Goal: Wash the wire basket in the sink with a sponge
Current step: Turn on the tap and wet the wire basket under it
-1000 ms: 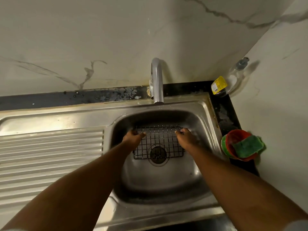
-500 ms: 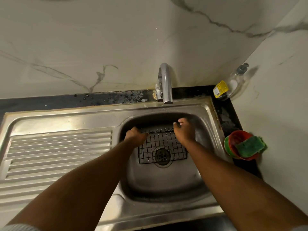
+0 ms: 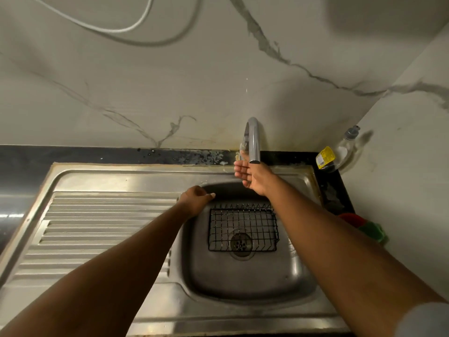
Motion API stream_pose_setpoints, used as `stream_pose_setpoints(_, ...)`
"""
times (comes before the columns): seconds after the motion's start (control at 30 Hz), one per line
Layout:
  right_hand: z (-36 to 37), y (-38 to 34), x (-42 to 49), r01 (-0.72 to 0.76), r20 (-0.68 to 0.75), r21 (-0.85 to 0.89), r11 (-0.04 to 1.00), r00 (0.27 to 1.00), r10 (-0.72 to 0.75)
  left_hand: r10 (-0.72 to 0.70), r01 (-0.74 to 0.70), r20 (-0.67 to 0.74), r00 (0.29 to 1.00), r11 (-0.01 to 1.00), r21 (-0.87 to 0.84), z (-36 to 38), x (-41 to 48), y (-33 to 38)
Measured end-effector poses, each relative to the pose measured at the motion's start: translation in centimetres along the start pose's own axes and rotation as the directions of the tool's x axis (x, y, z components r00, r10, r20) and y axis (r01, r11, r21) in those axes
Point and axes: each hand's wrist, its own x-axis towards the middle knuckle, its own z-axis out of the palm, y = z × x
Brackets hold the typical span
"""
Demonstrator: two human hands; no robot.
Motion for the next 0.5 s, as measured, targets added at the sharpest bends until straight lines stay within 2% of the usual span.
stream_pose_setpoints(0.13,0.4,-0.9,0.3,-0.08,-0.036,0.082,0.993,0.996,0.083,-0.016,0.015,-0.007,1.0,0.999,-0.046,-0.6,-0.5,-0.6)
stream_pose_setpoints(0.2,-0.1,-0.8,0.6,-0.175,-0.099,0.051,0.983,0.979,0.18,-0.015,0.015,-0.013,1.0,0.999,-0.046,-0.6,-0.6,-0.9)
stream_pose_setpoints(0.27,-0.8,-0.2,1.0,-0.246,-0.075,0.038,0.969,0.966,0.248,-0.014,0.014,-0.015,1.0,0.999,-0.045,-0.5,-0.5,-1.0)
stream_pose_setpoints(0.37,-1.4,0.2,1.9,-0.207,0.034,0.073,0.976,0.978,0.205,-0.01,0.01,-0.008,1.0,0.999,-0.053,-0.3,-0.2,-0.7)
stream_pose_setpoints(0.5,-0.9,0.2,3.1,-0.137,0.0,0.077,0.988,0.99,0.138,-0.014,0.014,-0.003,1.0,0.998,-0.053,-0.3,0.6,-0.5)
